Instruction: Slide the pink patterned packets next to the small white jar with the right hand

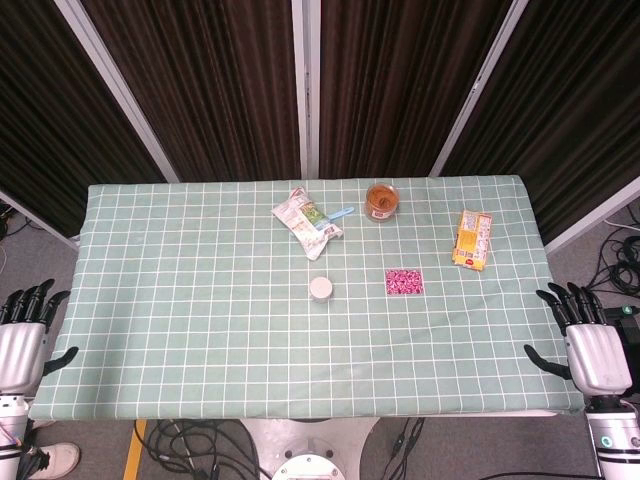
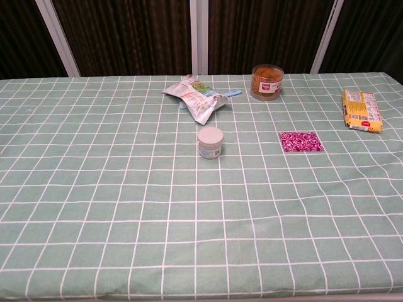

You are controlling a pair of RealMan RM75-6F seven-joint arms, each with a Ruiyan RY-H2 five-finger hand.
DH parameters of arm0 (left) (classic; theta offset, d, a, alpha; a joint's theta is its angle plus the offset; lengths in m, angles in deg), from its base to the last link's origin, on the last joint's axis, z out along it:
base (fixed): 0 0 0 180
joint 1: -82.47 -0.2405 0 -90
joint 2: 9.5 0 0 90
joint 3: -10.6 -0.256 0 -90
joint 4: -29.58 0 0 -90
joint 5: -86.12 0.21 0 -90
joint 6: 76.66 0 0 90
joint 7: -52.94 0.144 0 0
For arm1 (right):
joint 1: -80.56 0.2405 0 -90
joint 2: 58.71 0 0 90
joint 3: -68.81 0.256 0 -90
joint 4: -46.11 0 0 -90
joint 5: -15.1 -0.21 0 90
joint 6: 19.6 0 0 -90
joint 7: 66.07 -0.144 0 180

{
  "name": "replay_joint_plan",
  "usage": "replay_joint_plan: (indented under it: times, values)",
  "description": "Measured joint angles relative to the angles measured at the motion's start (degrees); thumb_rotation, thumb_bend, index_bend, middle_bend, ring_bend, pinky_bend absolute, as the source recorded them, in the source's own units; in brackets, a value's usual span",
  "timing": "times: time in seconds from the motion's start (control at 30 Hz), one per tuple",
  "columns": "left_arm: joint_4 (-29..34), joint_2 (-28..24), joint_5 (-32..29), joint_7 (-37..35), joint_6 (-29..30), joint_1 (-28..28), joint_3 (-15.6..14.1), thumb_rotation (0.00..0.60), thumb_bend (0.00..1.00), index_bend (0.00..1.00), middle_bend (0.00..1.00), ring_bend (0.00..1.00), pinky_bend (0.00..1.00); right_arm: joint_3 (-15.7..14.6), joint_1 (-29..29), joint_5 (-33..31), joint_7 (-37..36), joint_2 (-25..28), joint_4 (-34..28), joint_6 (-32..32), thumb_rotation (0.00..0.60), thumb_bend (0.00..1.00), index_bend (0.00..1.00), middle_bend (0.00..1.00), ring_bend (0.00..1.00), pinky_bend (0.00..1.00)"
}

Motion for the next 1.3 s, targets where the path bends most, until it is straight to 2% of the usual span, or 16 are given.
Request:
replay_joint_plan:
  times: [0.57,0.73,0.93,1.07,1.3]
  values:
    - [1.23,-0.87,0.62,-0.09,0.87,-0.86,-0.35,0.600,0.09,0.25,0.20,0.14,0.14,-0.66,-0.38,1.33,-1.93,1.16,-0.61,0.64,0.520,0.11,0.15,0.09,0.00,0.02]
    - [1.17,-0.82,0.30,-0.15,0.38,-0.86,-0.38,0.600,0.09,0.25,0.20,0.14,0.14,-0.66,-0.24,1.69,-2.33,1.33,-0.94,0.69,0.519,0.11,0.16,0.12,0.00,0.02]
    - [1.15,-0.83,-0.04,-0.22,-0.42,-0.68,-0.41,0.600,0.09,0.25,0.20,0.14,0.14,-0.61,0.74,1.59,-1.70,1.16,-1.56,-1.02,0.522,0.11,0.19,0.13,0.00,0.02]
    - [1.33,-0.92,-0.11,-0.29,-1.05,-0.53,-0.57,0.600,0.09,0.25,0.20,0.14,0.14,-0.40,2.36,1.13,1.26,0.43,-2.38,-3.75,0.516,0.12,0.21,0.12,0.00,0.02]
    - [1.45,-0.93,-0.26,-0.43,-0.59,-1.14,-0.87,0.600,0.09,0.25,0.20,0.14,0.14,0.89,7.80,-2.29,6.22,-2.72,-3.47,-12.87,0.383,0.33,0.25,0.04,0.00,0.01]
